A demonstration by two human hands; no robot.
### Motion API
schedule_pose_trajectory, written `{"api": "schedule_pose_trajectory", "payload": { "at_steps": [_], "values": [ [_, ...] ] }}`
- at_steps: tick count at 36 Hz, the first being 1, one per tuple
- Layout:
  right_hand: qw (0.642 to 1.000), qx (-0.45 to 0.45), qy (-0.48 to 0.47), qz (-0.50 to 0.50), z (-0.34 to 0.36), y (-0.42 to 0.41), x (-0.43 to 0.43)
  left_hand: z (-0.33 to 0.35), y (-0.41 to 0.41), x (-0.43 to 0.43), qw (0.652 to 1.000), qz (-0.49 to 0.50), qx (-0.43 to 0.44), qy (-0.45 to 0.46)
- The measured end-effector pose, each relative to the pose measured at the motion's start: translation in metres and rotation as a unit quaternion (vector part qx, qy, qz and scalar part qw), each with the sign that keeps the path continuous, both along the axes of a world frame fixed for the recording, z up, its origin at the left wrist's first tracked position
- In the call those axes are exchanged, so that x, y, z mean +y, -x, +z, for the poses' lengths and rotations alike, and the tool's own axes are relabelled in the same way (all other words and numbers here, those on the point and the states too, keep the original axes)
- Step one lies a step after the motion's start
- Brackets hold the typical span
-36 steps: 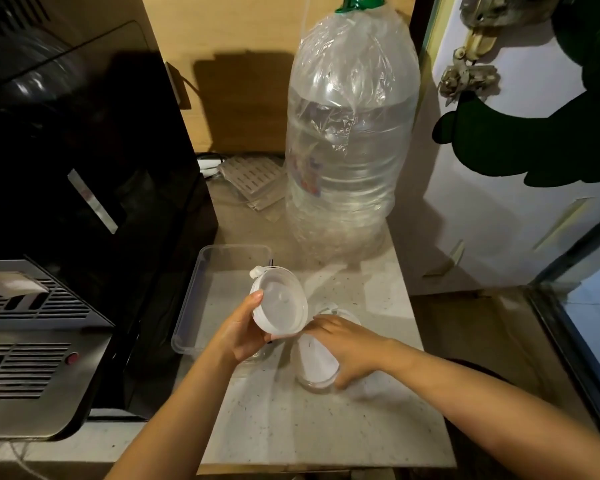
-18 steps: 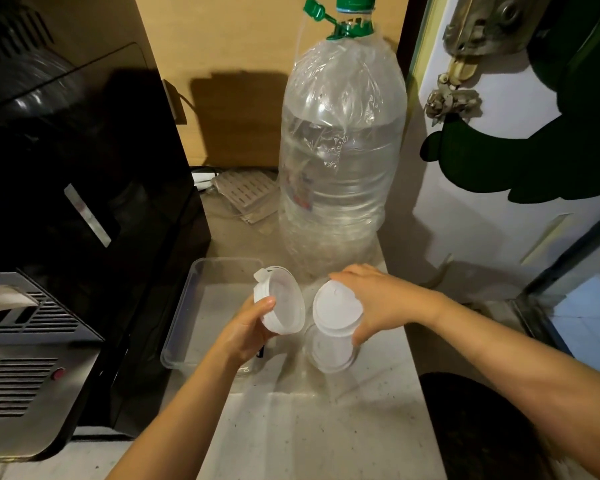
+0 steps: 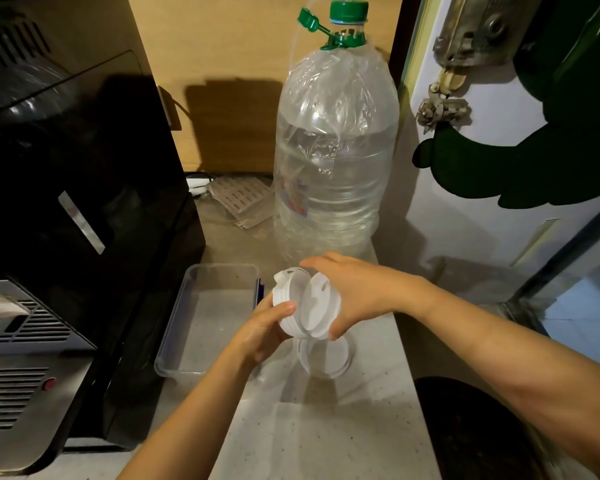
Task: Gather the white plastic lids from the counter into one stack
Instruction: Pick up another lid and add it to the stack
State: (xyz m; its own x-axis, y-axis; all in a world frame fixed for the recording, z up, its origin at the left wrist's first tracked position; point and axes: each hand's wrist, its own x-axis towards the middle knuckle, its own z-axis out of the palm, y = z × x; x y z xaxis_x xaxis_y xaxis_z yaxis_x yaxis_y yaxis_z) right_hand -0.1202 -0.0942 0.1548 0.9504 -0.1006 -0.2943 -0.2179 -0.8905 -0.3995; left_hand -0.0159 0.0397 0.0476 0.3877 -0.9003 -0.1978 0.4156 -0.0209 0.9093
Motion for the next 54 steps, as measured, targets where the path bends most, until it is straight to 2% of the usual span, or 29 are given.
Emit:
{"api": "schedule_pose_trajectory", "payload": {
  "at_steps": [13, 32, 40, 46, 50, 54],
  "values": [
    [0.987, -0.104, -0.105, -0.056, 0.0, -0.002, 0.019, 0.009, 0.005, 0.001, 0.998, -0.021, 0.03, 0.056],
    [0.969, -0.153, -0.136, -0.14, -0.018, -0.001, 0.035, 0.008, 0.008, 0.007, 0.997, -0.008, 0.037, 0.073],
    [0.972, -0.139, -0.141, -0.13, -0.026, -0.004, 0.039, 0.001, 0.004, 0.009, 0.998, 0.0, 0.049, 0.047],
    [0.977, -0.083, -0.164, -0.104, -0.034, -0.008, 0.034, 0.0, 0.004, 0.014, 0.998, 0.018, 0.046, 0.028],
    [0.962, -0.08, -0.22, -0.145, -0.042, -0.007, 0.022, -0.004, -0.002, 0.021, 0.997, 0.052, 0.062, 0.014],
    [0.95, -0.062, -0.211, -0.222, -0.068, -0.004, 0.005, -0.008, -0.008, 0.029, 0.992, 0.082, 0.1, 0.005]
  ]
}}
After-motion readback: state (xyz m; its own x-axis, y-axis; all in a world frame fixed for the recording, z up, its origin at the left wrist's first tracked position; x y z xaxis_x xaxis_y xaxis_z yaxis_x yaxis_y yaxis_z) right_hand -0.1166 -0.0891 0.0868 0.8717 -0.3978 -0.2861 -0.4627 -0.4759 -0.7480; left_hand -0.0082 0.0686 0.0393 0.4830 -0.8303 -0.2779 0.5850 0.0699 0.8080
